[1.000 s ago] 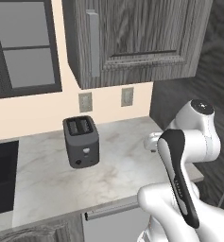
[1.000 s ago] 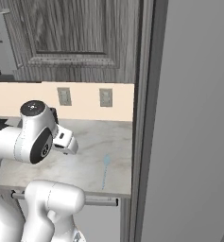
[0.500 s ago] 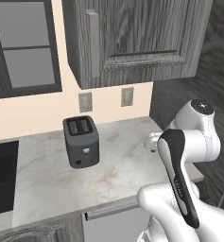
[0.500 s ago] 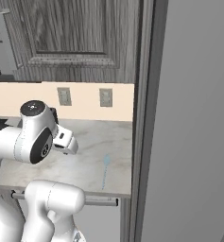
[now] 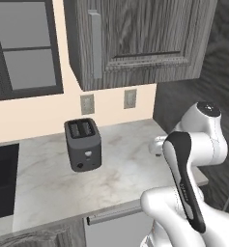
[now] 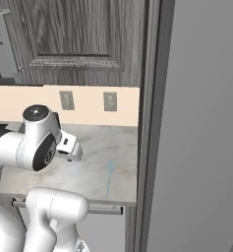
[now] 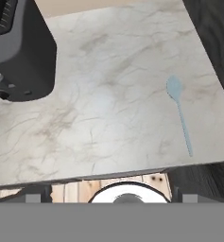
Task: Take the fork and place it on the left side of the plate. Then take the spoon and place it on the right side of the plate. Make sure they're directly next to the plate.
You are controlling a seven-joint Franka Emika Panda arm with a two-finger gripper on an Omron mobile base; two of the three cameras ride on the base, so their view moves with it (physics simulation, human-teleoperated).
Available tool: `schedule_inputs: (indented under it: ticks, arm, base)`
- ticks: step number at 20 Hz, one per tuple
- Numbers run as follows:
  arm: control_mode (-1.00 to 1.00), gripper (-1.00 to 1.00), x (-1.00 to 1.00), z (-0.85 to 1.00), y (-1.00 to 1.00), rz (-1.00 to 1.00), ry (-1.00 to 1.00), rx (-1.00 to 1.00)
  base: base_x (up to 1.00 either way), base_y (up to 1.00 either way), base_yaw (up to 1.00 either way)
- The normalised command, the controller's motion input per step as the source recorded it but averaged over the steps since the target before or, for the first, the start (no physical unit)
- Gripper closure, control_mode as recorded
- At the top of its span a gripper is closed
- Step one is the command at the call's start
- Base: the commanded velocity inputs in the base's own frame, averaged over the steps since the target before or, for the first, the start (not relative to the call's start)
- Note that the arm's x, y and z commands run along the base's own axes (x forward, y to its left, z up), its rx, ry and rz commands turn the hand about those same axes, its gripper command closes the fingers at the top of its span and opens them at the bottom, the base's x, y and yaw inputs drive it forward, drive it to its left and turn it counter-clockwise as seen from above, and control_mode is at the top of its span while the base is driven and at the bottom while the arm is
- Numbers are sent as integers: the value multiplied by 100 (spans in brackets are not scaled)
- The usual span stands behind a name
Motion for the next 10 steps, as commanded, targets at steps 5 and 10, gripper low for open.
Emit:
schedule_inputs:
  ticks: [5,10]
  arm:
    - [-100,-100,21,-16,-41,16,-1,0]
    - [-100,-100,28,-19,-49,15,-1,0]
  base:
    - [0,0,0]
    - [0,0,0]
